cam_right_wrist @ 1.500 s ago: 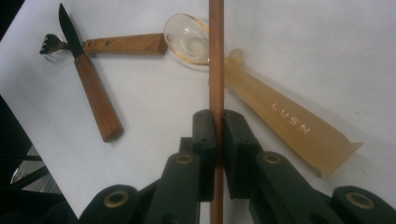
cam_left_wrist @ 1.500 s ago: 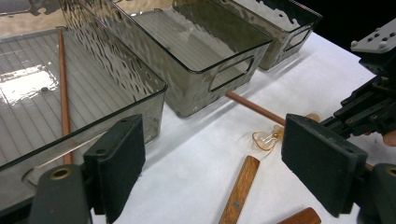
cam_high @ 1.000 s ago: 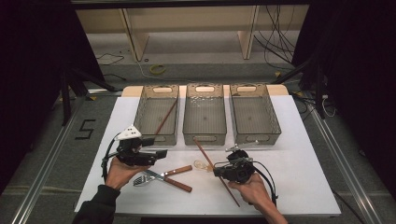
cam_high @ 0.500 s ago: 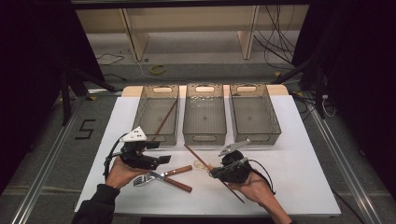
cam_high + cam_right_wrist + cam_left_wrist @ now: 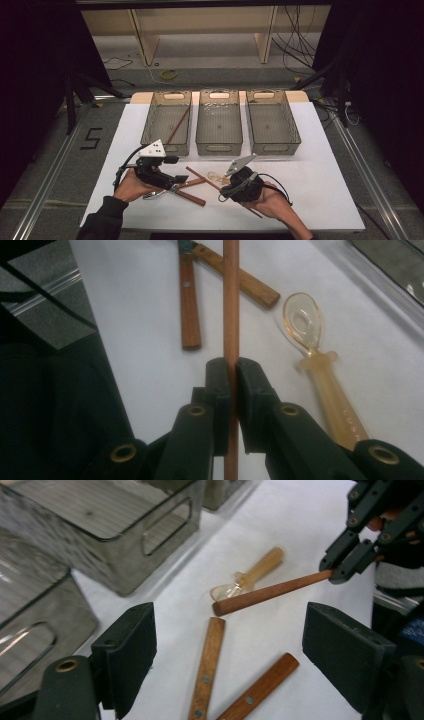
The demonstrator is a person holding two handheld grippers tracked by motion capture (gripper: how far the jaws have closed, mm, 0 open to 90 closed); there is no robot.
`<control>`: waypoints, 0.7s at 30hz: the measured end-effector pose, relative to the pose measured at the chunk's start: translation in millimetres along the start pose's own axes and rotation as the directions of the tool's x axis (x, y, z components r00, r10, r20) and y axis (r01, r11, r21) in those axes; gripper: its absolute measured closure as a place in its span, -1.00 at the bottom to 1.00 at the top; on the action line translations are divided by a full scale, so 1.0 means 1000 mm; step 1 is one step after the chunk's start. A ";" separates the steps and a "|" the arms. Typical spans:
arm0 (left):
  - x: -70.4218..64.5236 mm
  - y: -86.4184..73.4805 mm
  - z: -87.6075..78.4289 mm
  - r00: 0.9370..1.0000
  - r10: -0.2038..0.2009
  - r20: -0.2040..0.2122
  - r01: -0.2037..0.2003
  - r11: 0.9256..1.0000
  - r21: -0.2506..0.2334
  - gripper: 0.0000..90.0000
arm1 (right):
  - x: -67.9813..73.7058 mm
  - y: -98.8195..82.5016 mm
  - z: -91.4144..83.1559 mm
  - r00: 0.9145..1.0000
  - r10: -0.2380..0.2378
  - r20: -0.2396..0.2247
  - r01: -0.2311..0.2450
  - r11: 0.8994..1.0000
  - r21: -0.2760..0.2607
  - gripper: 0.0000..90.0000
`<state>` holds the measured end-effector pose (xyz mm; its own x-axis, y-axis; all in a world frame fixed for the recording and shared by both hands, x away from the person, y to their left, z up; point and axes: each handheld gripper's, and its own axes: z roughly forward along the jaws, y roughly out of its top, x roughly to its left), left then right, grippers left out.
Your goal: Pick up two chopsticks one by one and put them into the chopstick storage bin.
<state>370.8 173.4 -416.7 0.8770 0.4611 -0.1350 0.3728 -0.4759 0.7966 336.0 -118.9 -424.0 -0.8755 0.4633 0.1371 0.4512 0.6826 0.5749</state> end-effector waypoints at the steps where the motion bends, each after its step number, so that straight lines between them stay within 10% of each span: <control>1: -0.001 0.001 0.001 1.000 0.010 0.003 -0.010 1.000 0.010 -0.53 | 0.001 0.001 0.000 1.000 -0.012 0.000 0.012 1.000 0.004 0.89; 10: -0.017 0.004 0.011 0.992 0.118 0.047 -0.122 0.988 0.093 -0.49 | 0.007 0.003 0.001 0.996 -0.089 -0.014 0.089 0.995 0.038 0.89; 21: -0.030 0.005 0.018 0.969 0.226 0.095 -0.240 0.956 0.168 -0.26 | 0.015 0.006 0.002 0.986 -0.158 -0.051 0.161 0.985 0.055 0.89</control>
<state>351.3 143.7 -419.3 0.9634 0.2680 -0.0066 0.1971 -0.6915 0.6950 325.9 -106.9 -419.9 -0.9436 0.3200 0.0853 0.3131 0.7785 0.5439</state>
